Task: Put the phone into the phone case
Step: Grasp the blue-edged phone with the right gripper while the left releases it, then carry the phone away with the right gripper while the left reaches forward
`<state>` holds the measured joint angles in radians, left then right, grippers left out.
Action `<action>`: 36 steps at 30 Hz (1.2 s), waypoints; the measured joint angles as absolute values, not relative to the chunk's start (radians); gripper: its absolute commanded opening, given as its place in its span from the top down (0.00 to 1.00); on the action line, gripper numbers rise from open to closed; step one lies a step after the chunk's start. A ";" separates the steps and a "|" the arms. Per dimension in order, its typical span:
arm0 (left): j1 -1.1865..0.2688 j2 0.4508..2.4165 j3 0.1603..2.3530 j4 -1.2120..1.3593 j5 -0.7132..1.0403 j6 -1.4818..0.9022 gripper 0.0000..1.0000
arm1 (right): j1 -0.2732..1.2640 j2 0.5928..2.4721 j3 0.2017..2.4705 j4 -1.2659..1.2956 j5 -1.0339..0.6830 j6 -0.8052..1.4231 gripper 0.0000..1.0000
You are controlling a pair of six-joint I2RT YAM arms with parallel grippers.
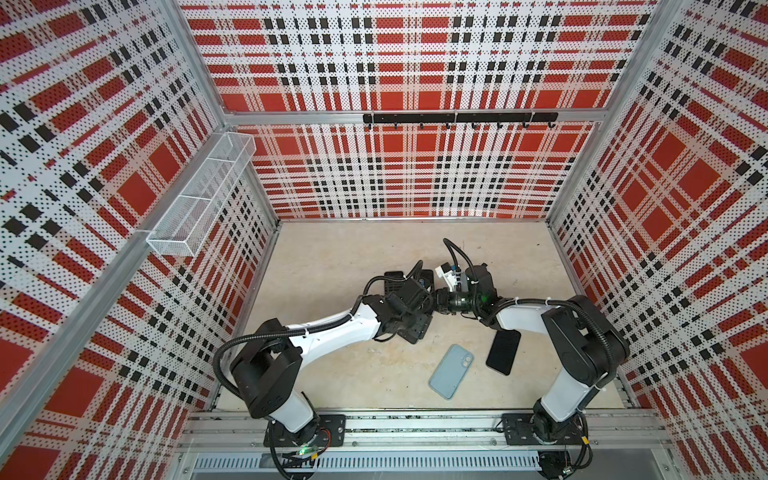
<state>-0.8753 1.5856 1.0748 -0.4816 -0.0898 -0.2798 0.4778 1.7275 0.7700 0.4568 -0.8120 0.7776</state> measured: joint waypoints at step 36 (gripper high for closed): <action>-0.911 2.112 1.882 -0.604 -0.075 -0.636 0.18 | 0.239 0.587 0.725 -0.516 0.174 0.396 1.00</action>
<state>-0.9108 2.1117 1.8816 -0.6037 -0.0753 -0.6361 0.2386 0.5865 0.7250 -0.5159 0.1741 0.3962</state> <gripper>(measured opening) 0.846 0.125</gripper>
